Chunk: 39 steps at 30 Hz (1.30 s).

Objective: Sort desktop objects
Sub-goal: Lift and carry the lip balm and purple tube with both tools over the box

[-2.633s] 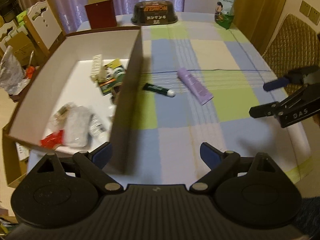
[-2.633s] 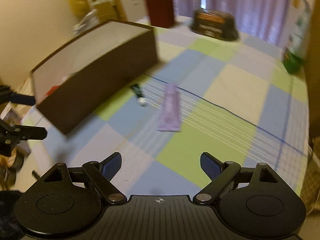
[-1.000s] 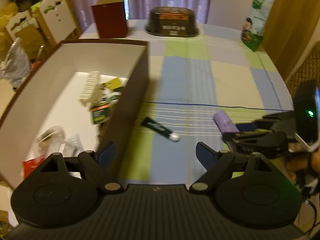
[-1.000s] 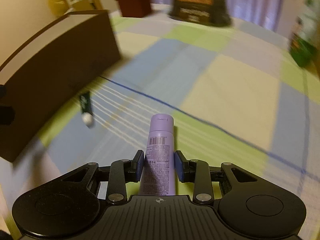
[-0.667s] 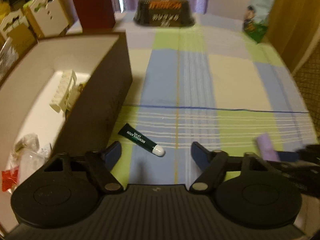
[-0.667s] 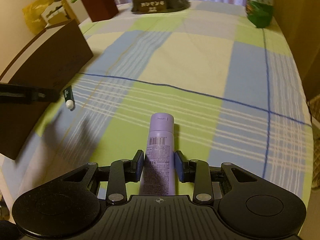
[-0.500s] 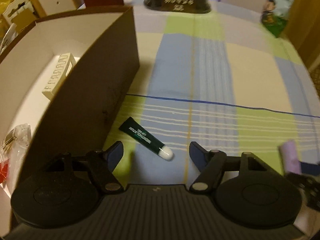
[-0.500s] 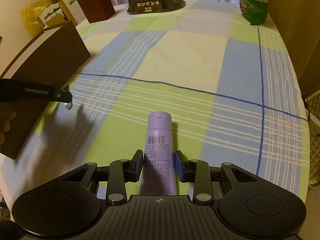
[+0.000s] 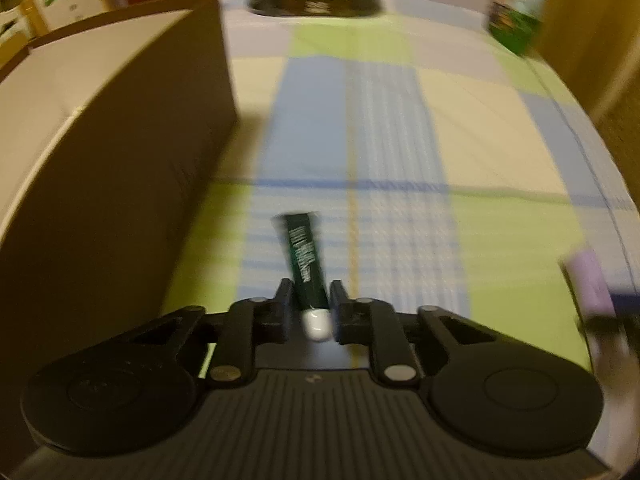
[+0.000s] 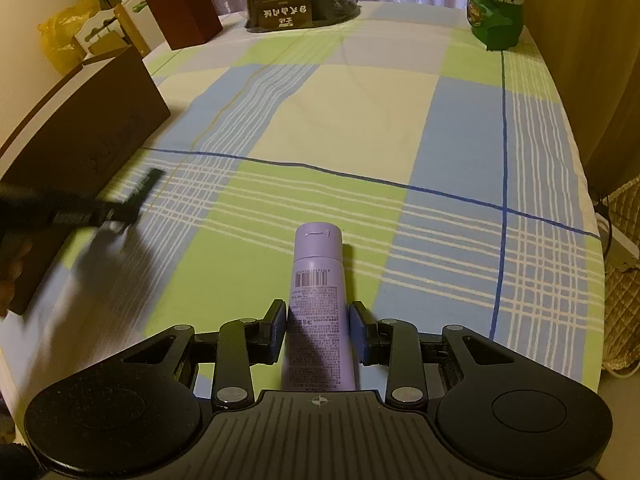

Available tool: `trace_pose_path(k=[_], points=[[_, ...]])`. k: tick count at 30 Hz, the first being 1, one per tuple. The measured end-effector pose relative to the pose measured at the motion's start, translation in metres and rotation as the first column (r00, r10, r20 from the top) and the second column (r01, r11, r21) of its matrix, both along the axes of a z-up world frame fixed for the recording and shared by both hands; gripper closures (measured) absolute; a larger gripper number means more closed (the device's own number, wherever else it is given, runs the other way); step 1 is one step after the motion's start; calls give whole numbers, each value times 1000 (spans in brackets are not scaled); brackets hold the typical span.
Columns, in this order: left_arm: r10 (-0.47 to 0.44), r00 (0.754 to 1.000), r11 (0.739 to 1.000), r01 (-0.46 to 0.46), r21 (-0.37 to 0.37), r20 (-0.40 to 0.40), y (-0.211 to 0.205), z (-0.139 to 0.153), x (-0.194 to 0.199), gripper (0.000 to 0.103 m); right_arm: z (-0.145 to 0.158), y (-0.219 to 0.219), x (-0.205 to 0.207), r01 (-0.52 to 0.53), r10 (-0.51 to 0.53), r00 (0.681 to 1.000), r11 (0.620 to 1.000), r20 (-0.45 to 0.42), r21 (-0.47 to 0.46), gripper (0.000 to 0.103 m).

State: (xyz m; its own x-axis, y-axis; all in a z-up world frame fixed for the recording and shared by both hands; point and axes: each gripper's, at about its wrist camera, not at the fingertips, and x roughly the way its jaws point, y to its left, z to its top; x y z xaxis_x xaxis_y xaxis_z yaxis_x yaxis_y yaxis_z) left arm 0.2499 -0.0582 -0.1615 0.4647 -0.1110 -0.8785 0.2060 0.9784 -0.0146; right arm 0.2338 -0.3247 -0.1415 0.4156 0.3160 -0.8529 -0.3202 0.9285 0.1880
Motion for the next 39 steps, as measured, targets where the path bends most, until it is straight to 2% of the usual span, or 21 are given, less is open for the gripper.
trace_pose_path(k=[5, 6, 7, 8, 11, 18, 19, 21, 22, 23, 28, 33, 36, 39], points=[[-82, 994, 997, 82, 4, -66, 1, 5, -40, 89, 0, -1, -4, -8, 8, 1000, 1000, 4, 4, 70], [-88, 993, 996, 89, -2, -79, 2, 6, -42, 88, 0, 0, -5, -10, 10, 1000, 1000, 4, 3, 62], [-93, 992, 996, 93, -11, -87, 3, 6, -41, 80, 0, 1, -5, -11, 11, 1000, 1000, 5, 2, 51], [-89, 993, 996, 88, -10, -79, 3, 7, -39, 75, 0, 2, -6, -7, 7, 1000, 1000, 22, -12, 30], [-86, 994, 996, 87, 17, -68, 2, 3, -27, 73, 2, 6, -8, -15, 16, 998, 999, 58, -30, 28], [-120, 991, 992, 121, 24, -57, 0, 2, -30, 75, -6, 12, -6, -21, 25, 996, 998, 90, -51, 29], [-127, 990, 991, 128, 24, -60, -1, 2, -33, 78, -8, 14, -5, -21, 27, 995, 998, 95, -61, 35], [-143, 987, 989, 145, 25, -69, -3, 3, -39, 85, -10, 19, -8, -30, 44, 990, 994, 133, -109, 57], [-151, 986, 988, 153, 25, -73, -5, 3, -42, 91, -10, 21, -9, -38, 56, 988, 991, 142, -130, 63], [-157, 985, 987, 159, 29, -75, -6, 3, -45, 91, -10, 23, -10, -45, 66, 987, 989, 144, -143, 70], [-176, 980, 983, 179, 27, -91, -10, 6, -58, 91, -10, 30, -20, -65, 83, 989, 987, 122, -146, 71], [-184, 978, 983, 184, -2, -98, -3, 16, -73, 92, -5, 23, -35, -23, 25, 998, 999, 50, -33, 71], [-185, 979, 983, 185, -4, -86, 0, 26, -79, 92, 0, 20, -41, -5, 6, 1000, 1000, 25, -7, 71], [-189, 980, 982, 189, -7, -67, 3, 37, -84, 92, 6, 26, -46, -8, 8, 1000, 1000, 17, -27, 71]])
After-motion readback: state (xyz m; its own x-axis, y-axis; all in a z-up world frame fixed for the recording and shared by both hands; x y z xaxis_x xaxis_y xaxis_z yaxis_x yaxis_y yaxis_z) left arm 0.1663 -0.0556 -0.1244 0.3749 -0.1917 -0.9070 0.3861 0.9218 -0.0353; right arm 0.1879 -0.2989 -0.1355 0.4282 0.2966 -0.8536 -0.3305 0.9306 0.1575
